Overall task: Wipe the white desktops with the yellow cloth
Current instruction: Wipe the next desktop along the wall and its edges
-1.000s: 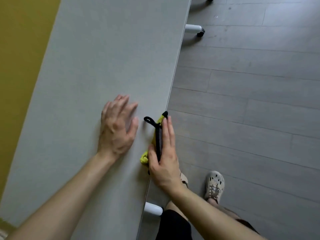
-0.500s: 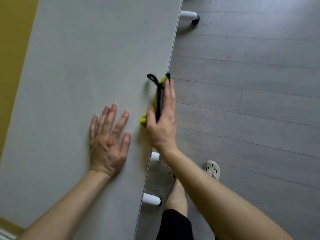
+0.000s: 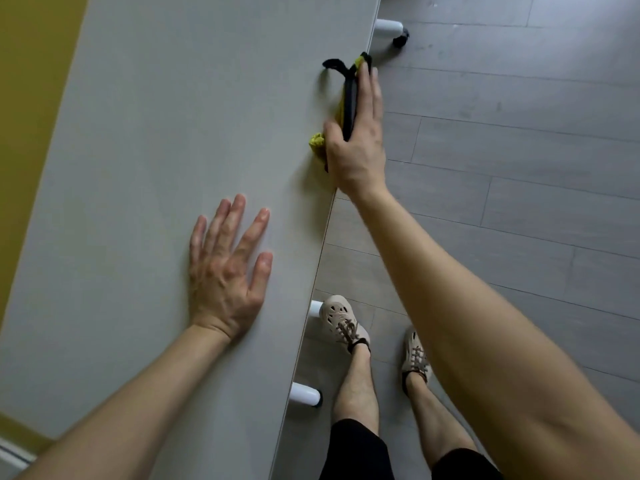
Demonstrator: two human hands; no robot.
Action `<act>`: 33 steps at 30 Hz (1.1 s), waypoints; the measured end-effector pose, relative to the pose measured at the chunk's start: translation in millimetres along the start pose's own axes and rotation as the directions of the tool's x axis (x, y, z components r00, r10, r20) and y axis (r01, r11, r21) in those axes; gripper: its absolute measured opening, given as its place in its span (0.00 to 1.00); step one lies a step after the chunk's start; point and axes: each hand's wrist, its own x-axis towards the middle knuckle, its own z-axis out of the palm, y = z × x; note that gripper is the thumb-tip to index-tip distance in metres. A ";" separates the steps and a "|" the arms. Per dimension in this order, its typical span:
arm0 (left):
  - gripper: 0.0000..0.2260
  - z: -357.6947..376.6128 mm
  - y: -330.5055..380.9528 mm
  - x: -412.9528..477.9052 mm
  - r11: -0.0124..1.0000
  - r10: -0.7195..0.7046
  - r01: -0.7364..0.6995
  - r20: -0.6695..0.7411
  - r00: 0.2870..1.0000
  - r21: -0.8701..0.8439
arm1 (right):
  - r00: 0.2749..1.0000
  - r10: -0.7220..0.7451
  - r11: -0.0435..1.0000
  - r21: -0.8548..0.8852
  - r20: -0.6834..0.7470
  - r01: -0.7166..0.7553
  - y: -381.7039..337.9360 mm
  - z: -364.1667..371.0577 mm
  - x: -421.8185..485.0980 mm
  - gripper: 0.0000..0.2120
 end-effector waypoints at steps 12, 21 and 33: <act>0.26 4.7 -1.9 -0.1 1.000 0.008 -0.007 -0.035 0.999 0.022 | 0.989 -0.028 0.996 0.087 0.144 0.015 15.5 7.2 -231.1 0.39; 0.26 4.0 1.3 1.9 1.000 -0.017 0.017 -0.034 0.999 -0.004 | 0.995 -0.096 0.995 -0.002 0.023 0.096 14.9 0.2 -39.7 0.39; 0.22 1.7 4.4 -15.7 0.991 -0.057 0.050 -0.055 0.997 -0.125 | 0.994 -0.046 0.997 0.058 0.101 0.040 18.8 17.0 -310.5 0.41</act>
